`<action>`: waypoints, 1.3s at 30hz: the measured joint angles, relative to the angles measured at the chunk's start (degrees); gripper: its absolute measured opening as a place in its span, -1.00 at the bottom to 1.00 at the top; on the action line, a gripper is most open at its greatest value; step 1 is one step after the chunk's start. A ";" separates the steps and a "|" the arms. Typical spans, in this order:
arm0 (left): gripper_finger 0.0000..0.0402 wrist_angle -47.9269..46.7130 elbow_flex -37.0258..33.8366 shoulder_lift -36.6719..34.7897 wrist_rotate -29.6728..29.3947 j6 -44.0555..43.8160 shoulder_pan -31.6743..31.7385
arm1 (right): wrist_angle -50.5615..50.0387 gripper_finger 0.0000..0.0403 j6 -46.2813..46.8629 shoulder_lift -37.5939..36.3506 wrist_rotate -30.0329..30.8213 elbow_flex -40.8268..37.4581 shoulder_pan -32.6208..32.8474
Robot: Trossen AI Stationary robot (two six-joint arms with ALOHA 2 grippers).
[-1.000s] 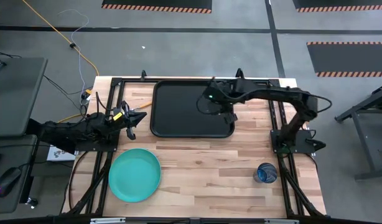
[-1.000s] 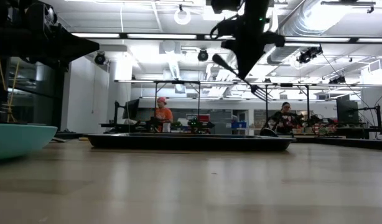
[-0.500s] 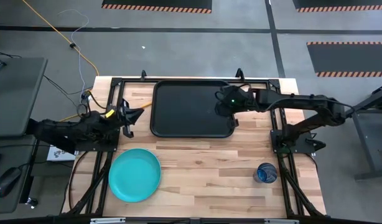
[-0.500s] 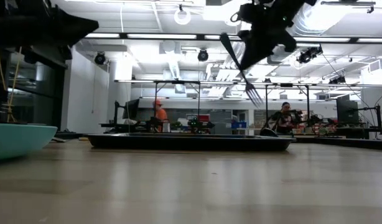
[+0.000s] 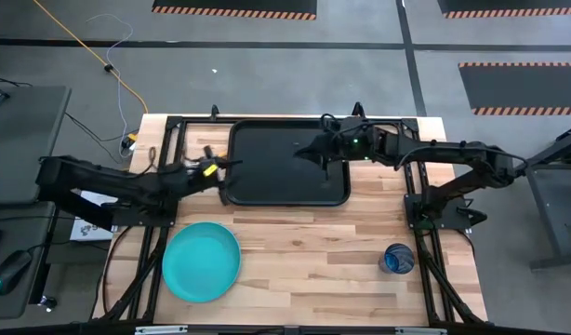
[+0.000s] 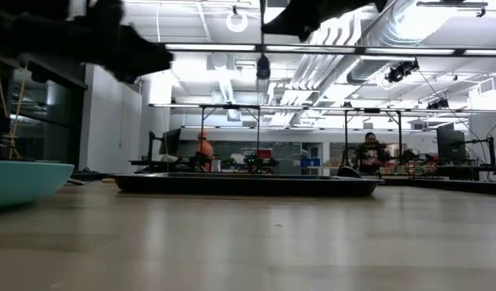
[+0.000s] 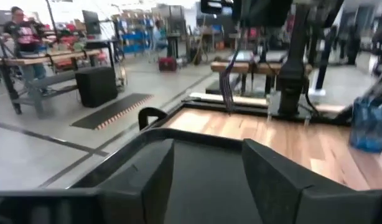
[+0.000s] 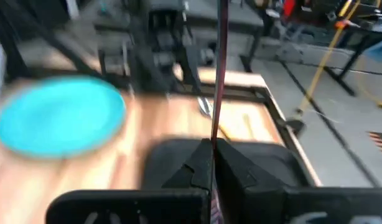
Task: Pick and place plate/cup/fork/spoon on tray
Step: Put the blue fork on the black tray
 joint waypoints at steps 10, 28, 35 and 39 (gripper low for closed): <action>0.02 -0.19 16.36 24.54 6.77 13.29 1.21 | 1.82 -1.00 2.00 6.97 -4.67 -0.01 1.96; -0.05 0.21 22.44 31.36 16.68 -0.78 1.21 | 8.53 -1.00 -6.73 7.33 -1.66 -0.02 8.00; -0.54 0.10 22.44 31.29 16.65 -2.08 1.21 | 8.42 -1.00 -6.88 7.35 -1.24 -0.02 7.95; -0.93 -1.33 22.44 31.22 16.72 -0.27 1.82 | 8.29 -1.00 -6.93 7.35 -0.86 -0.02 7.56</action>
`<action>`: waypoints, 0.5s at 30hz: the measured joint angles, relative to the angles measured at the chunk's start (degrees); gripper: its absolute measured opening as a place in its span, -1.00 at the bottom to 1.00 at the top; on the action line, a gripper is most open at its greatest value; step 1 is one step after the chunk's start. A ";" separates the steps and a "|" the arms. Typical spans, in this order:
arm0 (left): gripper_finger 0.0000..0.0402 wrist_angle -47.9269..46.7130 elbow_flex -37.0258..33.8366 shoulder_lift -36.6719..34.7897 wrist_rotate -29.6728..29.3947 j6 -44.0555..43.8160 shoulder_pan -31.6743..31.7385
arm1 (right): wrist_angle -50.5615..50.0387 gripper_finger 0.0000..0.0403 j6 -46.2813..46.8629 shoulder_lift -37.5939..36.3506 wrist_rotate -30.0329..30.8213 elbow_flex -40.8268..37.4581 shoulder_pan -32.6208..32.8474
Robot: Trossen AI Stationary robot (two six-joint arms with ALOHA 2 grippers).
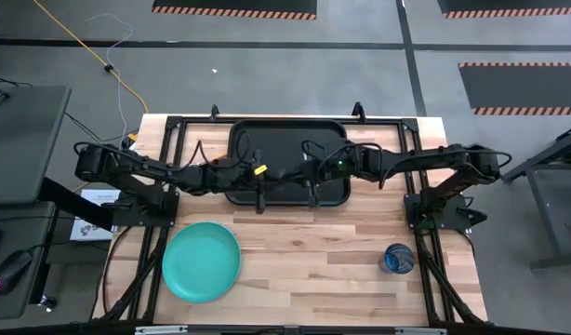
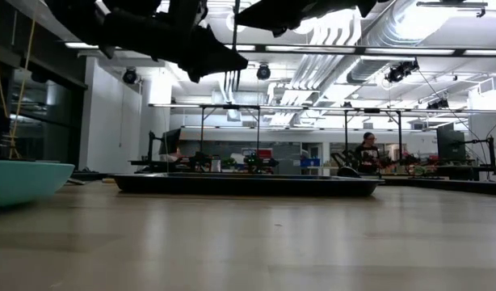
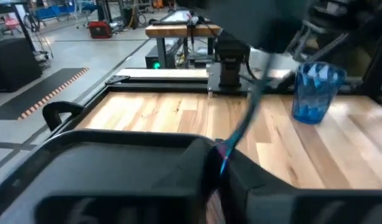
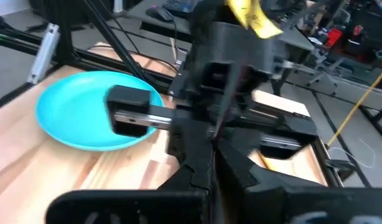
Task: Pick and place plate/cup/fork/spoon on tray
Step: Put the blue fork on the black tray
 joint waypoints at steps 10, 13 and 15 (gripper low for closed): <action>-0.98 -8.94 0.12 -3.05 -3.07 0.14 2.76 | -3.27 -0.99 -2.04 -0.09 11.28 0.00 -0.03; -0.99 -16.03 -0.11 -5.61 -6.66 0.13 2.85 | -7.59 -0.90 -1.33 -1.25 14.27 0.01 -0.31; -0.99 -20.46 -0.09 -7.33 -9.82 0.39 2.83 | -9.59 -0.78 0.72 -2.16 14.43 0.15 -0.60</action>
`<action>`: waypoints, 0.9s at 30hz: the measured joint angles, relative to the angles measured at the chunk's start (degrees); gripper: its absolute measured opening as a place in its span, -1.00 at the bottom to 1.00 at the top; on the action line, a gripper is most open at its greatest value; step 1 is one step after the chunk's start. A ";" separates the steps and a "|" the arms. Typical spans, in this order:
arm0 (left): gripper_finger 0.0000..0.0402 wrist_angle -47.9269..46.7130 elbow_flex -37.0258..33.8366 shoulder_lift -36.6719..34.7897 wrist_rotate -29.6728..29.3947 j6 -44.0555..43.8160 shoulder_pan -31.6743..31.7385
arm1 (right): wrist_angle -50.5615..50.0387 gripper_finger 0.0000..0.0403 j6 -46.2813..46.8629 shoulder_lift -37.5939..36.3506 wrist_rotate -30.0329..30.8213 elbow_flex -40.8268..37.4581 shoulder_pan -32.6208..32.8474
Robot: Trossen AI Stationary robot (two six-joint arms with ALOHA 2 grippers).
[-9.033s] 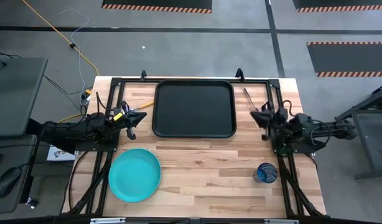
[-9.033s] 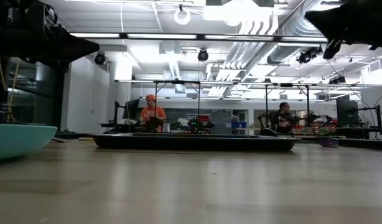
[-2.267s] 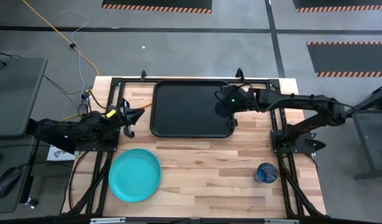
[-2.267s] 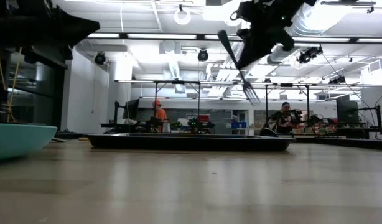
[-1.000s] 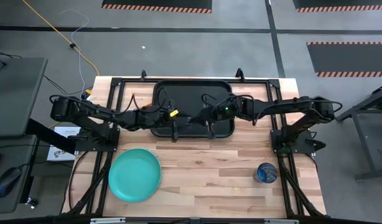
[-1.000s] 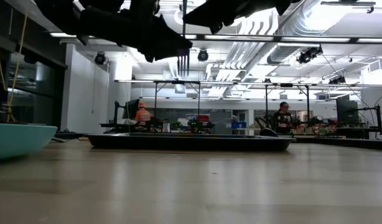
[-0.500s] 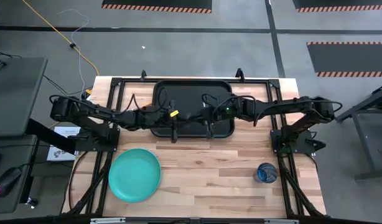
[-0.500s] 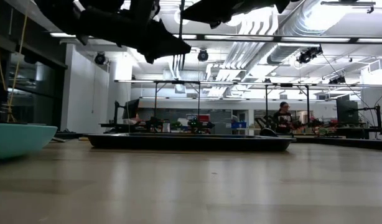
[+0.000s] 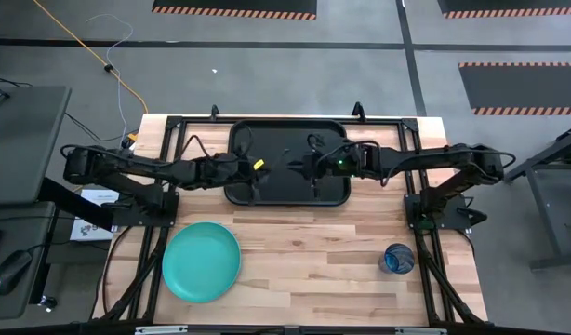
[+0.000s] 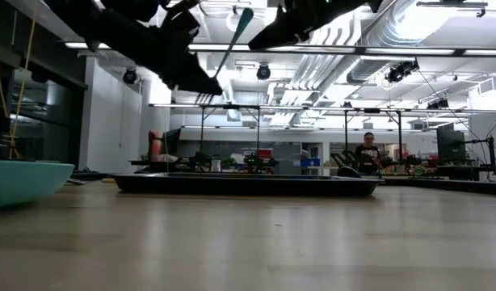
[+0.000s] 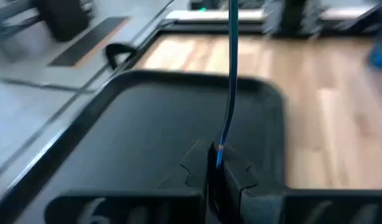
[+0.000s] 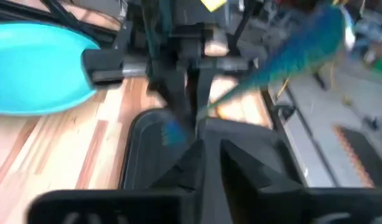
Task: Pick and place plate/cup/fork/spoon on tray
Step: Put the blue fork on the black tray
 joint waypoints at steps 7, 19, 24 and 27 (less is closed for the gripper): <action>-0.99 -14.79 0.10 -1.21 -4.01 -0.91 0.40 | -5.14 -0.21 2.96 -2.35 1.87 -0.05 -0.08; -1.00 -22.10 8.79 9.44 -0.62 -0.07 -0.70 | -13.07 0.23 5.54 -1.72 -3.38 -0.07 -2.15; -1.00 -21.89 12.17 13.99 -0.07 0.81 -0.70 | -14.54 0.23 4.97 -1.07 -2.95 -0.11 -1.87; -1.00 -21.92 13.20 15.60 0.13 2.31 -0.70 | -14.27 0.23 4.97 -0.71 -2.94 -0.11 -1.87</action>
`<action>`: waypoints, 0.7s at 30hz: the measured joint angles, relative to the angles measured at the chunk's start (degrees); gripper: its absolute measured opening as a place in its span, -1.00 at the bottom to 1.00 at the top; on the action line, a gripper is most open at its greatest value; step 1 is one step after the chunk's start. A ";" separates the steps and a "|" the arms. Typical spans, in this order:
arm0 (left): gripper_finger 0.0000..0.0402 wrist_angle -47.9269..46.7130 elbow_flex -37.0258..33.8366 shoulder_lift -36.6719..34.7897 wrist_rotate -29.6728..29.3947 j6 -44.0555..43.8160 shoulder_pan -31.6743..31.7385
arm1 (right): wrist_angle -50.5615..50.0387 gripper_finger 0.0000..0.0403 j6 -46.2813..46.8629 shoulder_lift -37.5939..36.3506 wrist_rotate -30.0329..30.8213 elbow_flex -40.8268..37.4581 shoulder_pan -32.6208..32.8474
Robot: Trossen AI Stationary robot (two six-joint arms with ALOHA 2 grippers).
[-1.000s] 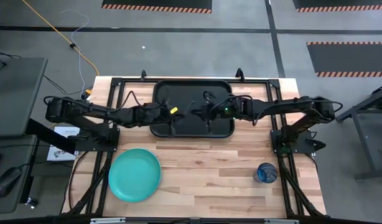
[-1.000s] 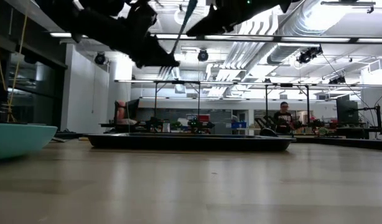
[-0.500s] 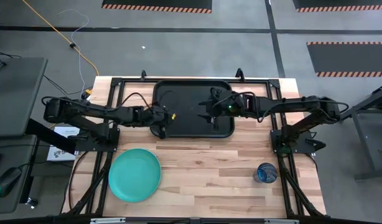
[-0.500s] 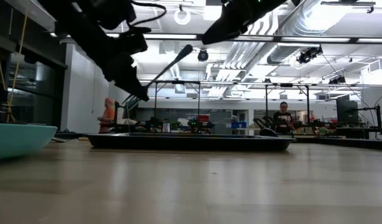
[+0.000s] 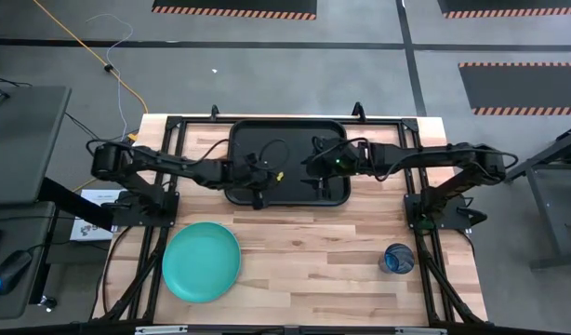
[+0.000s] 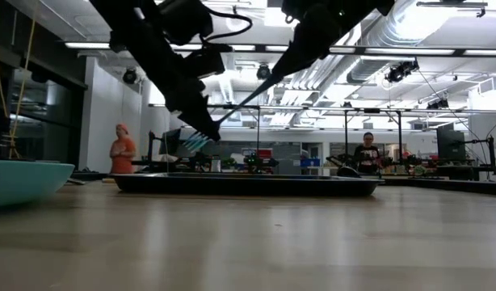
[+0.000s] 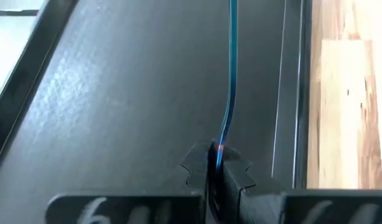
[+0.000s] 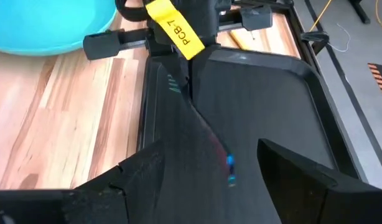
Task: Pick and place plate/cup/fork/spoon on tray
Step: Put the blue fork on the black tray
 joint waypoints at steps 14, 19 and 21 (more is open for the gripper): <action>-1.00 0.86 0.29 -0.11 0.78 -0.01 -0.02 | 0.61 -0.25 -1.68 1.74 3.11 0.00 0.00; -1.00 1.34 0.29 -0.12 0.76 -0.04 -0.02 | 2.22 -0.66 -1.75 1.93 2.80 0.00 0.00; -1.00 1.41 0.29 -0.11 0.73 -0.05 0.00 | 2.25 -0.80 -2.15 1.93 2.76 0.00 0.00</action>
